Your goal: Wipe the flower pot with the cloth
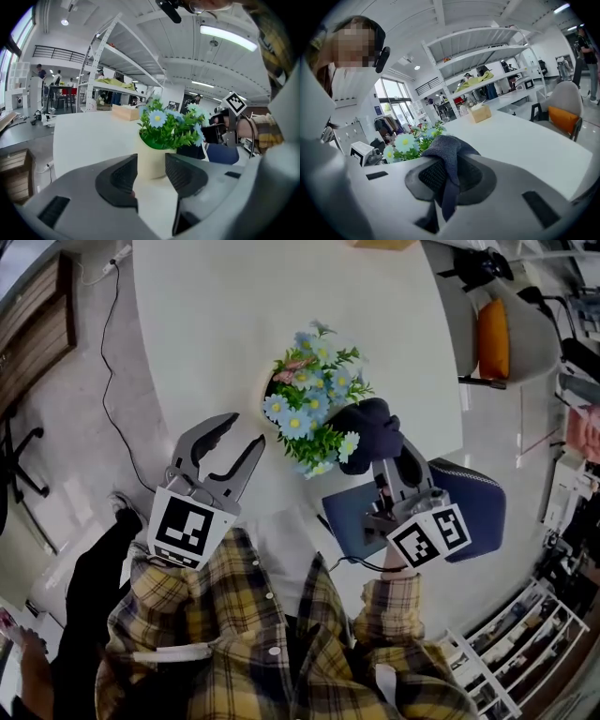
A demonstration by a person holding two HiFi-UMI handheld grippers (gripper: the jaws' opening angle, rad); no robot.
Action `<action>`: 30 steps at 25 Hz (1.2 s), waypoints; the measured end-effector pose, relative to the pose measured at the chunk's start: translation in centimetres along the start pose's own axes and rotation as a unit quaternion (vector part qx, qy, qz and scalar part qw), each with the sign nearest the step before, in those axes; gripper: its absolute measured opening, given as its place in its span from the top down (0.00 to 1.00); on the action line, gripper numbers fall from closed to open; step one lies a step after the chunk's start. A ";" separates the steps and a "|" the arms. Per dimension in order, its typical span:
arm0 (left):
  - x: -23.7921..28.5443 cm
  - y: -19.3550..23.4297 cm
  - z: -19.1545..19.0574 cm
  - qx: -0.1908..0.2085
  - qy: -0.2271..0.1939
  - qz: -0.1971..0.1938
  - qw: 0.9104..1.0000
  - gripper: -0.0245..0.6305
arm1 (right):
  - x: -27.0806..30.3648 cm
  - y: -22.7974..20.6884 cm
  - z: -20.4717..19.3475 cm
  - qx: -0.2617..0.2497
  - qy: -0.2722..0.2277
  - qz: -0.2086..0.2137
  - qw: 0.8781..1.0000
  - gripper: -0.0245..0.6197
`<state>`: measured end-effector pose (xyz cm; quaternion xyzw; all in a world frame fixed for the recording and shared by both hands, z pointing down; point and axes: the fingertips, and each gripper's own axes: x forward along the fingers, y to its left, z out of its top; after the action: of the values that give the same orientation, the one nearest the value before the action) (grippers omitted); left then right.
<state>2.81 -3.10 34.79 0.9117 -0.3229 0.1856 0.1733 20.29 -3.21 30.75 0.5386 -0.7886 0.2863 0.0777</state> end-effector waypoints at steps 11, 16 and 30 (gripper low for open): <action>2.7 -1.1 -2.4 0.027 0.001 -0.022 0.999 0.47 | 3.6 0.5 -3.2 0.009 0.039 0.044 0.998 0.91; 3.5 -1.1 -2.1 0.045 -0.014 -0.032 0.998 0.44 | 4.9 0.8 -4.0 0.019 0.049 0.063 0.997 0.91; 4.8 -1.5 -2.5 0.097 -0.015 -0.032 0.995 0.36 | 6.5 2.4 -5.8 0.030 0.066 0.095 0.993 0.91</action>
<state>6.69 -3.43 38.81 0.9370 -0.2763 0.1965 0.0846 14.39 -4.69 37.42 0.4436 -0.8203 0.3506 0.0859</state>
